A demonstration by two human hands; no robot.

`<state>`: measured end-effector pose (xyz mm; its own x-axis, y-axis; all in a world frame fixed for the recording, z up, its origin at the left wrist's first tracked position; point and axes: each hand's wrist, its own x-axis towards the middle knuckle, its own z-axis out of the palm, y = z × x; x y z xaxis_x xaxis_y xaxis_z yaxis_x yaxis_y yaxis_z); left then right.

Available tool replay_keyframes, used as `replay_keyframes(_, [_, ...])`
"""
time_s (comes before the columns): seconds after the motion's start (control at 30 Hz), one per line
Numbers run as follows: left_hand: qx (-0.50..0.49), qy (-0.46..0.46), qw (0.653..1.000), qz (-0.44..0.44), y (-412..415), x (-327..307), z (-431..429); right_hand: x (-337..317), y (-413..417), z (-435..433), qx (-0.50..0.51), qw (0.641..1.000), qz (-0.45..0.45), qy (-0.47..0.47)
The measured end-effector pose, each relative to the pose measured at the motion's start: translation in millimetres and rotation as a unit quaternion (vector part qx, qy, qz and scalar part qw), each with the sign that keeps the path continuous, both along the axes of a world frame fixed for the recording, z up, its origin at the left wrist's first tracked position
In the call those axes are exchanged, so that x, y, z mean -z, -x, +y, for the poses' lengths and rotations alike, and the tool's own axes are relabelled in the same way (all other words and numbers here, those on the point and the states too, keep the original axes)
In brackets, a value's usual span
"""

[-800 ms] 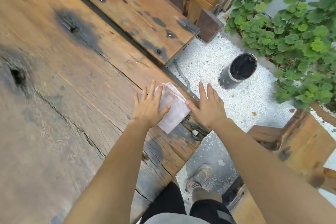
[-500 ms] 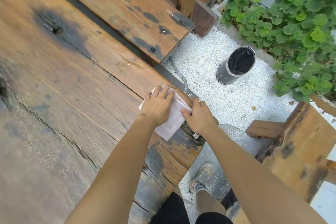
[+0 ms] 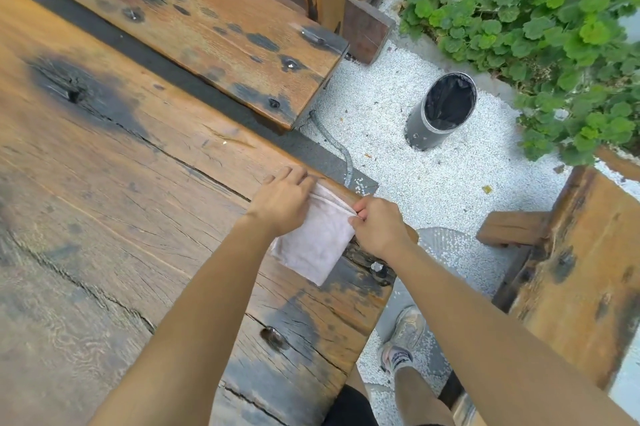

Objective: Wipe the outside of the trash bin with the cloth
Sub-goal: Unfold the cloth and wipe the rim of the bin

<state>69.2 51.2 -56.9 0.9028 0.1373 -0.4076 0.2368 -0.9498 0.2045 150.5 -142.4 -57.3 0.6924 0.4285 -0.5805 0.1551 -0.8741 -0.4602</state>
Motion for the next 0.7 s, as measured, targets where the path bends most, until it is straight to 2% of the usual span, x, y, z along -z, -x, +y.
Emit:
replay_keyframes(0.17, [-0.024,0.021,0.999,0.009,0,-3,15,0,-3,0,-0.007,1.0,-0.005,-0.008])
replay_keyframes(0.33, [-0.029,0.077,0.997,-0.009,1,-9,20,-15,-12,-1,-0.036,0.998,-0.047,-0.025])
replay_keyframes(0.53, [-0.045,0.09,0.988,-0.12,-19,-29,13,-45,-42,-15,-0.05,0.991,-0.115,-0.048])
replay_keyframes(0.7, [-0.005,0.064,0.961,-0.27,-45,-63,0,-82,-74,-37,-0.033,0.975,-0.197,-0.1])
